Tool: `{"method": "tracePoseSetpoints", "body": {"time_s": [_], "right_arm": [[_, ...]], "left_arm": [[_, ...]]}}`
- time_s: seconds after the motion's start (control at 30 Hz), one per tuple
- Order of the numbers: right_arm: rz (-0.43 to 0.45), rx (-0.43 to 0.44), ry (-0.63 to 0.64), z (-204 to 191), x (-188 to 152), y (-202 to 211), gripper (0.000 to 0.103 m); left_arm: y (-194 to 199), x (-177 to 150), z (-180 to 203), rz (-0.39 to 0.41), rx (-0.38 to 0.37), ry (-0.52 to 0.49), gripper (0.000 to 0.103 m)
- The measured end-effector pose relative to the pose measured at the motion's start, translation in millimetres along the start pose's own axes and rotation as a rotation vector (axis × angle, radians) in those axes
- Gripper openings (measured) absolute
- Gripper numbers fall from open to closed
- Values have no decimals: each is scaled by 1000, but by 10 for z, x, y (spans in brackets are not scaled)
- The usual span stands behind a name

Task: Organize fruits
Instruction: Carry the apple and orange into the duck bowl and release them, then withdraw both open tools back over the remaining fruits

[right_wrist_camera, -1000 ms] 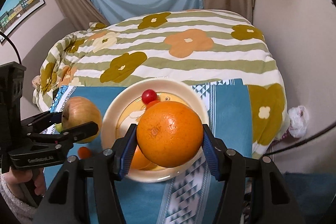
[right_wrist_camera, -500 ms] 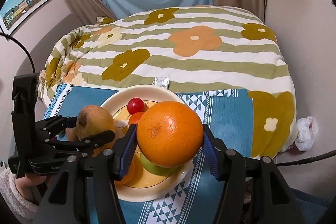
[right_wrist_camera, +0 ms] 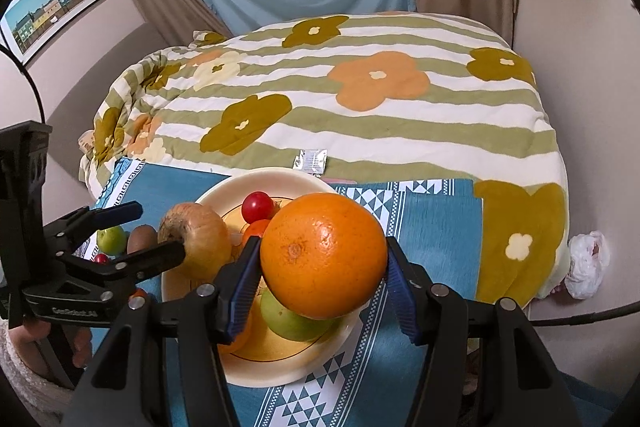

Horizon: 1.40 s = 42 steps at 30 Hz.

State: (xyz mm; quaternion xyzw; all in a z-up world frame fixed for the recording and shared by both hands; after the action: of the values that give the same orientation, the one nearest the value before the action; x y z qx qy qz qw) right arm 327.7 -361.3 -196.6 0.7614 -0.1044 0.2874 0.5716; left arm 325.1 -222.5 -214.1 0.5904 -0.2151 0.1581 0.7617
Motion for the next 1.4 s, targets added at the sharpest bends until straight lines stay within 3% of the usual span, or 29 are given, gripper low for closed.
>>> {"method": "tracePoseSetpoints", "body": {"time_s": [0.47, 0.73, 0.77, 0.87, 0.9, 1.4], "right_arm": [[-20, 62, 132, -241, 19, -386, 55], [-17, 65, 141, -213, -18, -497, 56], [-11, 69, 137, -216, -17, -485, 61], [33, 75, 126, -217, 27, -396, 95], [40, 72, 127, -221, 33, -376, 99], [76, 31, 110, -236, -2, -72, 103]], "left_arm": [[324, -291, -325, -2, 91, 54, 103], [424, -436, -476, 8, 111, 102, 103], [433, -446, -488, 9, 112, 105, 103], [446, -461, -507, 11, 115, 111, 103], [454, -465, -503, 12, 115, 112, 103], [727, -457, -436, 52, 120, 87, 103]]}}
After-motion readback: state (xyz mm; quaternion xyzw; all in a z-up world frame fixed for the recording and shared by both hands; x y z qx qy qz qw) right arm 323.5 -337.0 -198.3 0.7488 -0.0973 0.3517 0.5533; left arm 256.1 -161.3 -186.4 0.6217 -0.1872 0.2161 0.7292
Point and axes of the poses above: each gripper's, at about its wrist camera, not at the fingertips, and y roughly against the way its jaws point, z to its right, x to its top, the point moved 8 cm from there along -y, roughly the way its jaws point, and after that the axes turned 4 degrees about -x, right-handed, at the moved point
